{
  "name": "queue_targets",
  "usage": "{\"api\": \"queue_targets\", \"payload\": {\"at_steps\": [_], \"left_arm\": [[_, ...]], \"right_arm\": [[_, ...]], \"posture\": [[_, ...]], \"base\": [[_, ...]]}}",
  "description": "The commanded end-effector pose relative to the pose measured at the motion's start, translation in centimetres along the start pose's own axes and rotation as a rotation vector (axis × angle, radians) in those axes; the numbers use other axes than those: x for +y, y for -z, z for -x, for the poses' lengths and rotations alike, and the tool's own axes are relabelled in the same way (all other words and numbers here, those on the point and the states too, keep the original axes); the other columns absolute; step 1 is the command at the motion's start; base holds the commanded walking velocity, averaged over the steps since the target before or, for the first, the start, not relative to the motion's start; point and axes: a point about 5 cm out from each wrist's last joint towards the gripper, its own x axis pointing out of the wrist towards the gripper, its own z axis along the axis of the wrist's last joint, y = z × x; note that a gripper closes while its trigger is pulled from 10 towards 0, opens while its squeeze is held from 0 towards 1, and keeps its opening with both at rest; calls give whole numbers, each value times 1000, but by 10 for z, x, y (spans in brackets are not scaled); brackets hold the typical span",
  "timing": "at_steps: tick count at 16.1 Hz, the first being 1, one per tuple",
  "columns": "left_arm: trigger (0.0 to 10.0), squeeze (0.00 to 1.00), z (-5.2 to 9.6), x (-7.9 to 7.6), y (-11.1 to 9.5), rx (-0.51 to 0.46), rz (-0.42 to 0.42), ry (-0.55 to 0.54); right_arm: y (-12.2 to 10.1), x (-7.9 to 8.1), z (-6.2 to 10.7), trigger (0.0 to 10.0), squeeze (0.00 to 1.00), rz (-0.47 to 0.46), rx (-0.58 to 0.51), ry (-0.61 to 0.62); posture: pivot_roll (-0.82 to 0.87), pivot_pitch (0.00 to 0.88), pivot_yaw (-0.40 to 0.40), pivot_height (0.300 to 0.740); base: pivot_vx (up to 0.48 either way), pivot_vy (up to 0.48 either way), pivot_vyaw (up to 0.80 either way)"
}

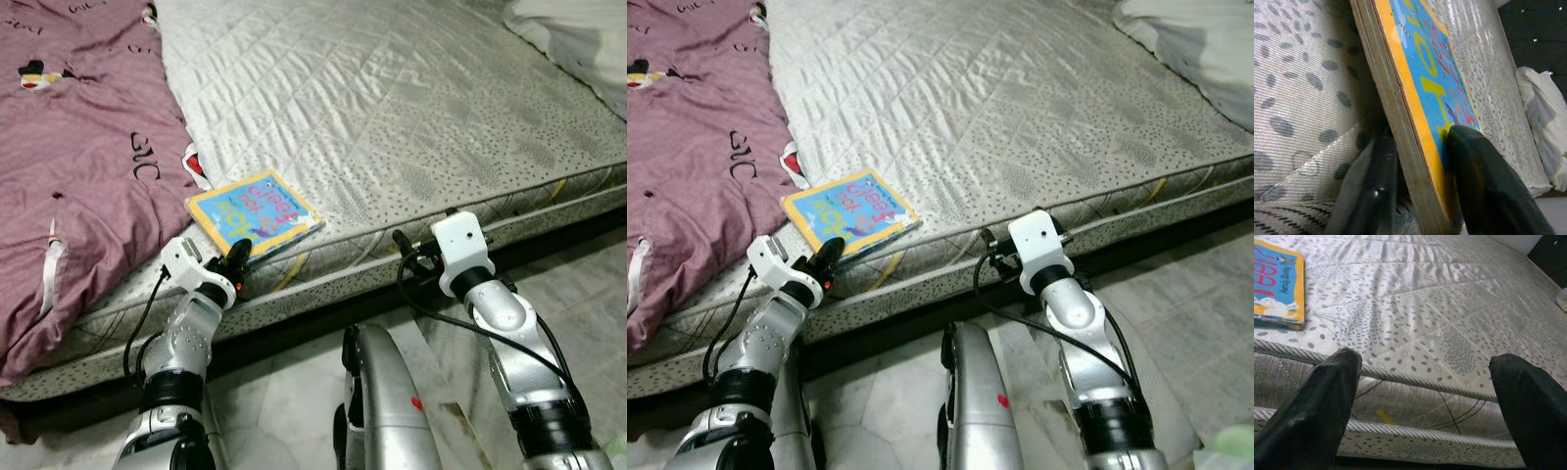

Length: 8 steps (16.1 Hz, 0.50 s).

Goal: Clean up the room

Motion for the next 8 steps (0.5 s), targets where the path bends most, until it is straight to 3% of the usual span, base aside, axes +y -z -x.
{"api": "queue_targets", "payload": {"at_steps": [1, 8], "left_arm": [[0, 0, -2, -2, 2, 3, 0, 15], [0, 0, -5, -3, 3, -17, 5, 30]], "right_arm": [[0, -1, -1, 10000, 0, 7, -1, -3], [-1, 5, 0, 10000, 0, -13, -18, -38]], "posture": [[-79, 66, -87, 497], [-83, 58, -91, 497]], "base": [[0, 0, 0], [0, 0, 0]]}}
